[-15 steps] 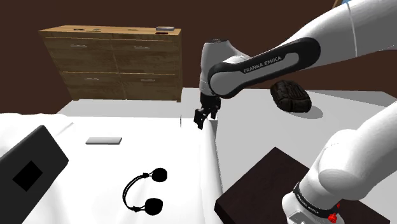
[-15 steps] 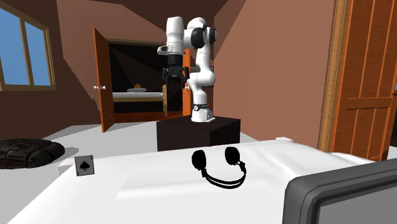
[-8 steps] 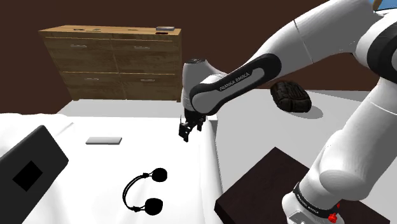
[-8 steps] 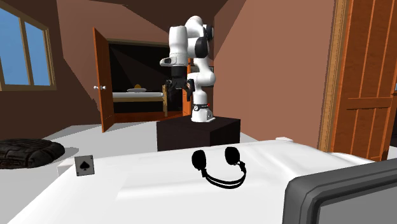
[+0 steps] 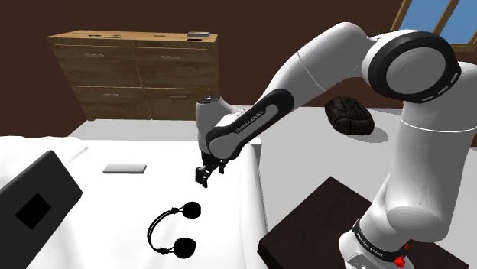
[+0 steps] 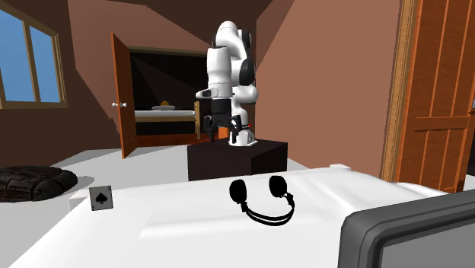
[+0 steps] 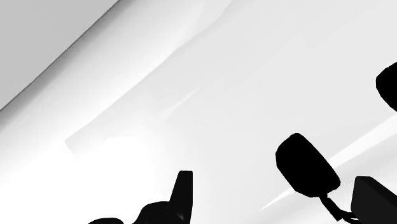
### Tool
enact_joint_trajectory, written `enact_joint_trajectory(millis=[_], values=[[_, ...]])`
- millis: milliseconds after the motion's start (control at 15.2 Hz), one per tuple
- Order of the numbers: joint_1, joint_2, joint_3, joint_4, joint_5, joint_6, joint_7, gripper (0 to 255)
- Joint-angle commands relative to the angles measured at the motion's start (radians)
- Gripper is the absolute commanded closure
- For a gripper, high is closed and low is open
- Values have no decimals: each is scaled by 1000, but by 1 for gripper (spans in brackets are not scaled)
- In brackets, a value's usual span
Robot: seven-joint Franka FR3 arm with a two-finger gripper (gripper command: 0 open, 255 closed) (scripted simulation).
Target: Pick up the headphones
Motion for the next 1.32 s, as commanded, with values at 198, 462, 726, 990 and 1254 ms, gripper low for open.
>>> enact_joint_trajectory(millis=[198,462,726,990,1254], values=[[63,195,-11,154,-53,20,63,0],[114,348,-24,296,-79,17,93,0],[147,448,-33,391,-91,14,105,0],[154,490,-43,403,-100,45,108,0],[159,518,-49,413,-105,63,110,0]])
